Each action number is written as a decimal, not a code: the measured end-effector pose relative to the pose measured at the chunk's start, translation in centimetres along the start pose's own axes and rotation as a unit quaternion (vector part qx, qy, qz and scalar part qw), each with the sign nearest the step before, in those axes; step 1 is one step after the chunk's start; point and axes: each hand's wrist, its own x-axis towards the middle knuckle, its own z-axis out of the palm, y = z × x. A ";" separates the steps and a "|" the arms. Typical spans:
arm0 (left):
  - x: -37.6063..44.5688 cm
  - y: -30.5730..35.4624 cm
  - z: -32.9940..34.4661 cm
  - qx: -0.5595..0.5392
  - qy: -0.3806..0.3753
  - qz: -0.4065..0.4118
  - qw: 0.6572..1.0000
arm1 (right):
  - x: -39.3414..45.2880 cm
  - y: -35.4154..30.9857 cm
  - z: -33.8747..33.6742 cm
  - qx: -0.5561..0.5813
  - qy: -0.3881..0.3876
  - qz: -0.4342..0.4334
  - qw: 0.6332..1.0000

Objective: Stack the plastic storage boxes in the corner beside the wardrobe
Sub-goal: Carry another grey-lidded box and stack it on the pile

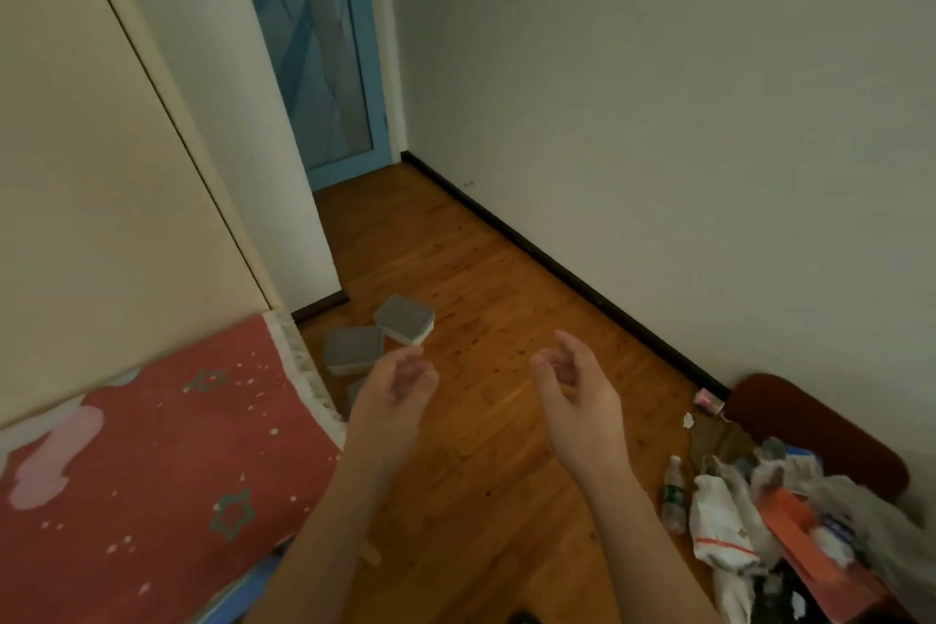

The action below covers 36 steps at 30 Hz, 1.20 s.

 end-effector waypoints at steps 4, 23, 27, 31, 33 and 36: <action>3.6 1.2 2.6 -0.010 0.045 -0.013 0.999 | 6.5 0.3 -0.4 0.003 -0.057 -0.006 0.998; 22.0 -2.7 1.6 -0.028 0.181 -0.104 0.978 | 28.9 3.5 12.0 -0.060 -0.214 0.006 0.975; 28.6 -4.0 0.2 -0.029 0.189 -0.135 0.972 | 34.2 3.0 16.5 -0.077 -0.232 0.016 0.970; 33.3 -4.8 -1.0 -0.027 0.197 -0.151 0.968 | 38.0 2.8 20.3 -0.087 -0.248 0.016 0.965; 34.9 -5.3 -1.6 -0.024 0.201 -0.162 0.966 | 39.4 2.8 21.9 -0.104 -0.263 0.015 0.959; 36.7 -5.9 -2.2 -0.021 0.209 -0.171 0.963 | 40.9 3.3 24.1 -0.119 -0.278 0.016 0.953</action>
